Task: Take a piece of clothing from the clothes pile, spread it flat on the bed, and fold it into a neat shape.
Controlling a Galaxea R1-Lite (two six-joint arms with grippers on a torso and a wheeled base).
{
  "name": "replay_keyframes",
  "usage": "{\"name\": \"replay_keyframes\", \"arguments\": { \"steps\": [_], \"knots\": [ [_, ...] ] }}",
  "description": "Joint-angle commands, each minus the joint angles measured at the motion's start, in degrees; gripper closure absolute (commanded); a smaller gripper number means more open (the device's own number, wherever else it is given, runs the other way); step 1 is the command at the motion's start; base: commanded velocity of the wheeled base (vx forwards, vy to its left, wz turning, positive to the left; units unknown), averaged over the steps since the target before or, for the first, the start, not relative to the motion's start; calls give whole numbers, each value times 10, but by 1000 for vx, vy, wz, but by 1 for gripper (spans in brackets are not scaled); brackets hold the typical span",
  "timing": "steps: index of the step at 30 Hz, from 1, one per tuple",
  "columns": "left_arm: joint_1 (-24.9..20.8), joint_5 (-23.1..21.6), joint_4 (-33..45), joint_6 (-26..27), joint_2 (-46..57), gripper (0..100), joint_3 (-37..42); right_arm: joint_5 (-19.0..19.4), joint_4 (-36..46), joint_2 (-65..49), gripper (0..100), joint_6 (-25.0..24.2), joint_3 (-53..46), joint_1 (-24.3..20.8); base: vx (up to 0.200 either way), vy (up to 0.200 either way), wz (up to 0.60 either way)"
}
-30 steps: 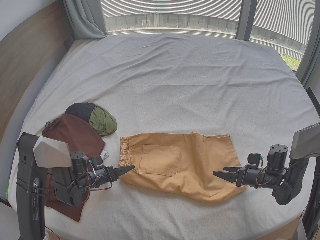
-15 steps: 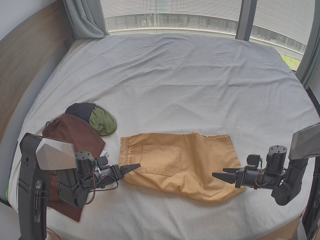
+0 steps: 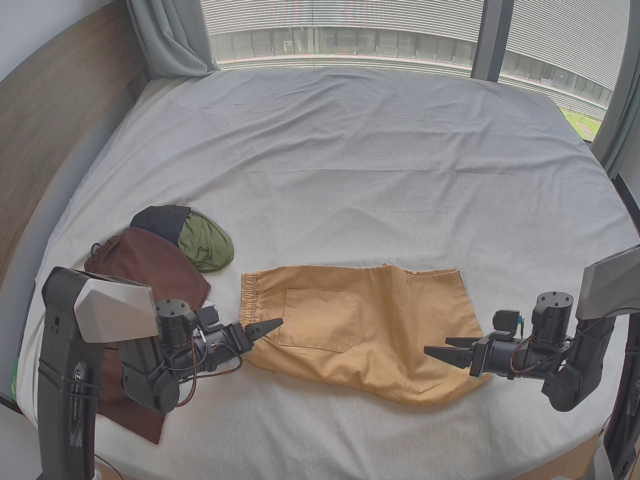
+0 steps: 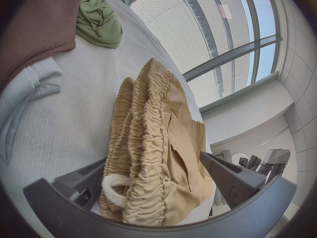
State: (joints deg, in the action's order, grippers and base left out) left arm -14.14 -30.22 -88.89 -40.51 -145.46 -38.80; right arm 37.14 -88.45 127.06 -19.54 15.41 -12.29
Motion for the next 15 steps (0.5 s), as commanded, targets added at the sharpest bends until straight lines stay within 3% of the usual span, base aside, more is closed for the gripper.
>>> {"name": "replay_keyframes", "arguments": {
  "steps": [1, 15],
  "knots": [
    [-1, 13, -1, -1, -2, 100, -2, 0, -1, 3, 0, 0, 1, 0, 0, 0, 0],
    [7, 17, -2, 10, 12, 100, 2, -1, 0, 8, 0, 21, 3, 4, 0, 0, 0]
  ]
}}
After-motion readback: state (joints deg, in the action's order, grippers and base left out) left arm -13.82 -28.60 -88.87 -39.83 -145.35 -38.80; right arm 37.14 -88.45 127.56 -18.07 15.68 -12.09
